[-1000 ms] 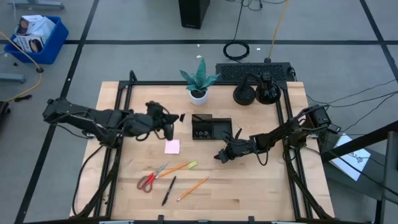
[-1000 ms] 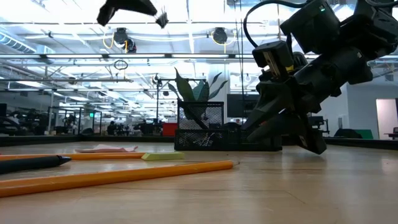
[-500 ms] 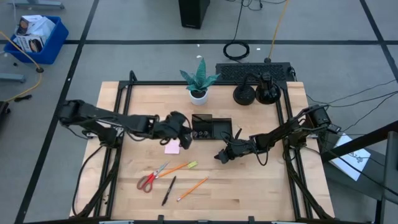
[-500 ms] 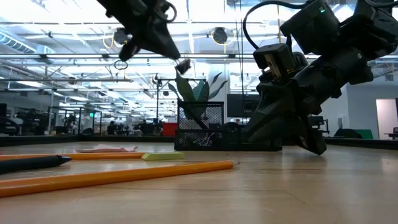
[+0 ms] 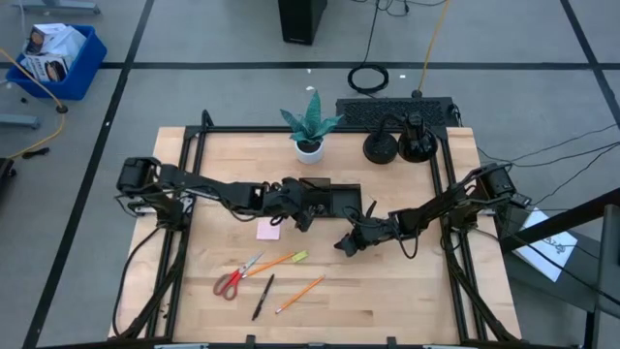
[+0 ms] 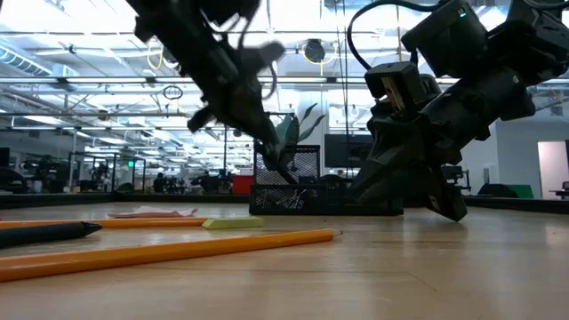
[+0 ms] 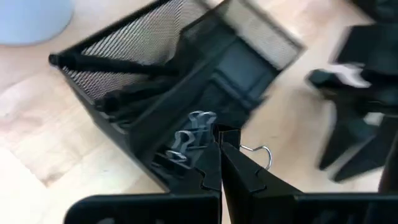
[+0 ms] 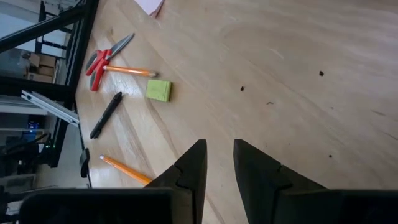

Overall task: Pick and place office supplies into organizer
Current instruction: Put the black binder clip into the black desk organizer

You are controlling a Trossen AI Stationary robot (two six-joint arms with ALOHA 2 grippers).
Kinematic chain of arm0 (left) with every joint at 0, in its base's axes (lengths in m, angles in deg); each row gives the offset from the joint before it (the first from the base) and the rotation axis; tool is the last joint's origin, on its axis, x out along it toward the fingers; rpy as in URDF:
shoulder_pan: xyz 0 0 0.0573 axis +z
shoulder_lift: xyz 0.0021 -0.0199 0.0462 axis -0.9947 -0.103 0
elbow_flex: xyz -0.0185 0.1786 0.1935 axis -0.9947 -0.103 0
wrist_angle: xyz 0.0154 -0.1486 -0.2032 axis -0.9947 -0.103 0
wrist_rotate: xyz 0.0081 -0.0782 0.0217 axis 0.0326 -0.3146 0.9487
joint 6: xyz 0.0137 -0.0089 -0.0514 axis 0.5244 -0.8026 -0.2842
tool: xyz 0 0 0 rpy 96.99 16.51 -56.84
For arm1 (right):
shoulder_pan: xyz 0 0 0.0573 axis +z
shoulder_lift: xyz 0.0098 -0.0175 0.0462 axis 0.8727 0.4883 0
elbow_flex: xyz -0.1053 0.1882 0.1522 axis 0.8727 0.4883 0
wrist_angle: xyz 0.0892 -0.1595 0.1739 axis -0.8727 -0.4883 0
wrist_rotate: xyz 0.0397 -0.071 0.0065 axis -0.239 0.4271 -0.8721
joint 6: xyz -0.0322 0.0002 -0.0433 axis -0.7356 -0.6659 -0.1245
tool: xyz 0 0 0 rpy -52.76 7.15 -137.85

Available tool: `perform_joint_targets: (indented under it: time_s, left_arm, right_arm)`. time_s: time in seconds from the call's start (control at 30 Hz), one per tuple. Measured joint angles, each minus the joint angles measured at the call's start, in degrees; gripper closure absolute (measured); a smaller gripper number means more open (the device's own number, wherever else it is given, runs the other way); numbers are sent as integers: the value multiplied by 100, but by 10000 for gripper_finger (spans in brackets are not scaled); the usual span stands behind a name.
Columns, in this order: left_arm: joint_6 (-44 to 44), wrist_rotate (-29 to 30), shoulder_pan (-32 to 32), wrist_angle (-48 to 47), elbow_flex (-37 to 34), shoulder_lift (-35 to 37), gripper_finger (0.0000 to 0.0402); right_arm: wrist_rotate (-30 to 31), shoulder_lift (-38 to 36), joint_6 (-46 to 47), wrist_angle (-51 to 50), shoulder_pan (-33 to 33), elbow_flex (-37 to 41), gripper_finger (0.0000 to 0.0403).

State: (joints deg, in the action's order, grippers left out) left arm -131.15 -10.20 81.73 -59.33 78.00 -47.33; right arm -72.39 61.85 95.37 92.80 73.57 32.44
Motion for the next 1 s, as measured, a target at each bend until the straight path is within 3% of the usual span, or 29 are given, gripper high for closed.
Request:
perform_joint_targets:
  time_s: [0.43, 1.0]
  left_arm:
    - [313, -548, 468, 479, 0, -200, 401]
    - [436, -581, 530, 396, 0, -198, 397]
  right_arm:
    - [-8, 0, -39, -25, 271, 0, 328]
    - [-6, 0, 17, -12, 269, 0, 328]
